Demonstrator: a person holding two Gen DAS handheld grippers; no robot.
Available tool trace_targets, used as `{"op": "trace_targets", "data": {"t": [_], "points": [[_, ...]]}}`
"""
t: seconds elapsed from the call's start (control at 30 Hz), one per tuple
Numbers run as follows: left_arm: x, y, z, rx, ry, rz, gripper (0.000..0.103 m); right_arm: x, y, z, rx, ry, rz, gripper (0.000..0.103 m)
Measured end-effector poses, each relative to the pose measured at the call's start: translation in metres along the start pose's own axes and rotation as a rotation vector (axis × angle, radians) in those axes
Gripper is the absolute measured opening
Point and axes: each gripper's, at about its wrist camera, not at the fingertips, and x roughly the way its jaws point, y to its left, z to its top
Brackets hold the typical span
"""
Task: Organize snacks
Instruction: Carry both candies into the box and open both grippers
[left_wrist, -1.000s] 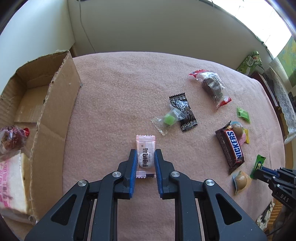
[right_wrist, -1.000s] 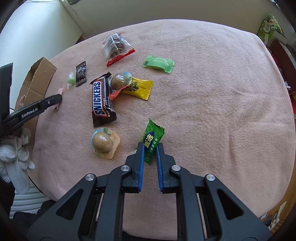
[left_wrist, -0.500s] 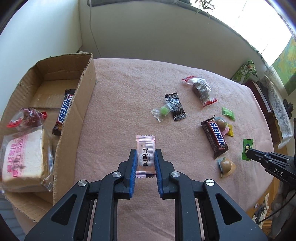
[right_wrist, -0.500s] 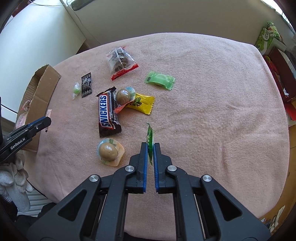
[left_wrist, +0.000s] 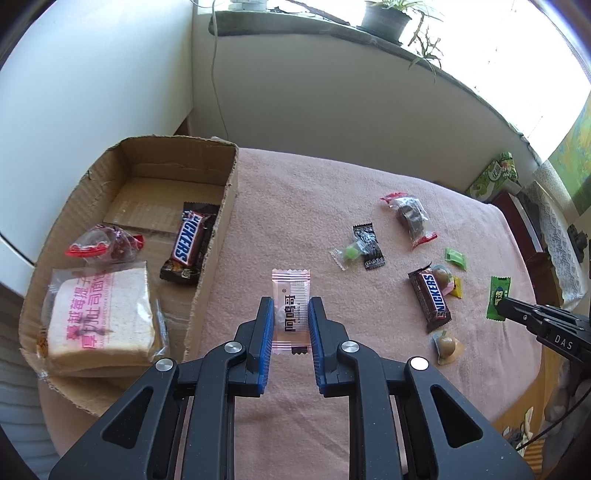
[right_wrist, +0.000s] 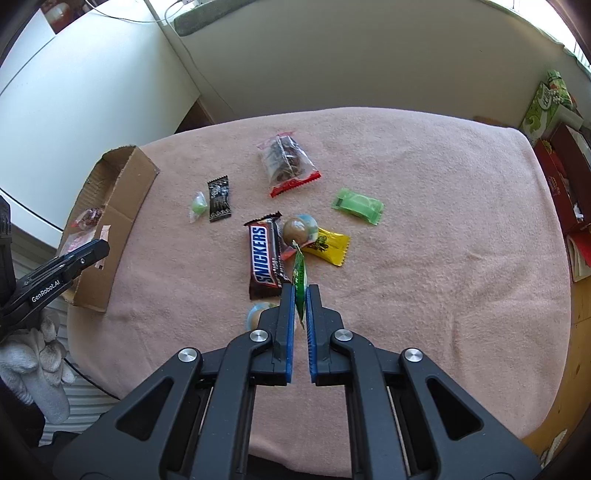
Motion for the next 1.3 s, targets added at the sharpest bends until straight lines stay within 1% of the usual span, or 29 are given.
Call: {"op": "trace_targets", "data": {"t": [0.3, 0.63, 1.0, 1.13, 1.3], "points": [[-0.026, 0.046, 0.013, -0.084, -0.067, 0.073, 0.017, -0.008, 0.06, 0.043, -0.117, -0.052, 0.087, 0.006], [-0.04, 0.087, 0.013, -0.164, -0.098, 0.137, 0.017, 0.003, 0.136, 0.077, -0.269, -0.069, 0.157, 0.006], [-0.047, 0.115, 0.01, -0.216, -0.11, 0.169, 0.017, 0.03, 0.222, 0.098, -0.427, -0.046, 0.216, 0.006], [-0.049, 0.121, 0.01, -0.221, -0.11, 0.173, 0.017, 0.046, 0.252, 0.1, -0.48, -0.02, 0.229, 0.006], [-0.05, 0.125, 0.009, -0.227, -0.11, 0.175, 0.017, 0.066, 0.277, 0.099, -0.514, 0.008, 0.235, 0.006]]}}
